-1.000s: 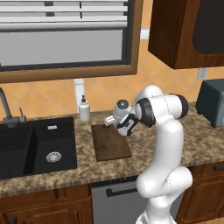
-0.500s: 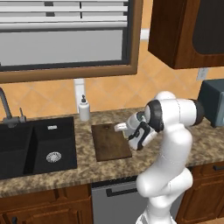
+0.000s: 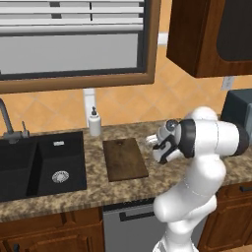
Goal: Pick up the sponge from the counter and clean the cutting board by briefly scrubbing or pressing down on the cutting board. Once finished, release the sponge.
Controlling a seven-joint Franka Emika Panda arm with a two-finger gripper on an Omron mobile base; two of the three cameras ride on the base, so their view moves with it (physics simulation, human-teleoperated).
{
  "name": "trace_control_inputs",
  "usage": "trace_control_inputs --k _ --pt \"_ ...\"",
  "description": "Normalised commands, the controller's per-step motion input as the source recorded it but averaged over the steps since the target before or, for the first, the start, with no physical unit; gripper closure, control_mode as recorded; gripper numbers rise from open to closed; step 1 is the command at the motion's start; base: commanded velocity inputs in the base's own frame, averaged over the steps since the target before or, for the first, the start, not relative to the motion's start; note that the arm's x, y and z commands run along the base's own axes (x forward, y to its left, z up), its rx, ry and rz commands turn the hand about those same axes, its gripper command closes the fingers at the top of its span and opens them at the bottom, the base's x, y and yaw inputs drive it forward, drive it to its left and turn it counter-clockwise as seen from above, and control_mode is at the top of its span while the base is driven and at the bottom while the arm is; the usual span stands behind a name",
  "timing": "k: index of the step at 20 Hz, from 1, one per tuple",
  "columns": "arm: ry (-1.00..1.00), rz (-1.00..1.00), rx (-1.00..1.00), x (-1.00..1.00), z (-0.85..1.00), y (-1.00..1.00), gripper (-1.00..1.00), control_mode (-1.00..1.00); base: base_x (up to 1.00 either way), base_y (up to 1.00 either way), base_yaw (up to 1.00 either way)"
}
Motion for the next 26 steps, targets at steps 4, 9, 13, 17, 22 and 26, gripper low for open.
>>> trace_control_inputs --k 4,9,13,17,22,26 --pt "0.22 0.23 -0.01 0.69 -0.2 -0.18 -1.0 -1.0 0.0 0.0 0.0" --pt "0.11 0.31 0.0 0.19 -0.76 -0.37 -1.0 -1.0 0.0 0.0 0.0" --pt "-0.01 0.19 -0.02 -0.14 -0.19 -0.51 -1.0 -1.0 0.0 0.0 0.0" --pt "-0.03 0.11 0.0 -0.29 0.33 -0.61 -1.0 -1.0 0.0 0.0 0.0" --pt "-0.01 0.07 0.0 -0.18 0.87 -0.36 -1.0 -1.0 0.0 0.0 0.0" --pt "0.0 0.01 0.0 -0.04 1.0 -0.07 -1.0 -1.0 0.0 0.0 0.0"
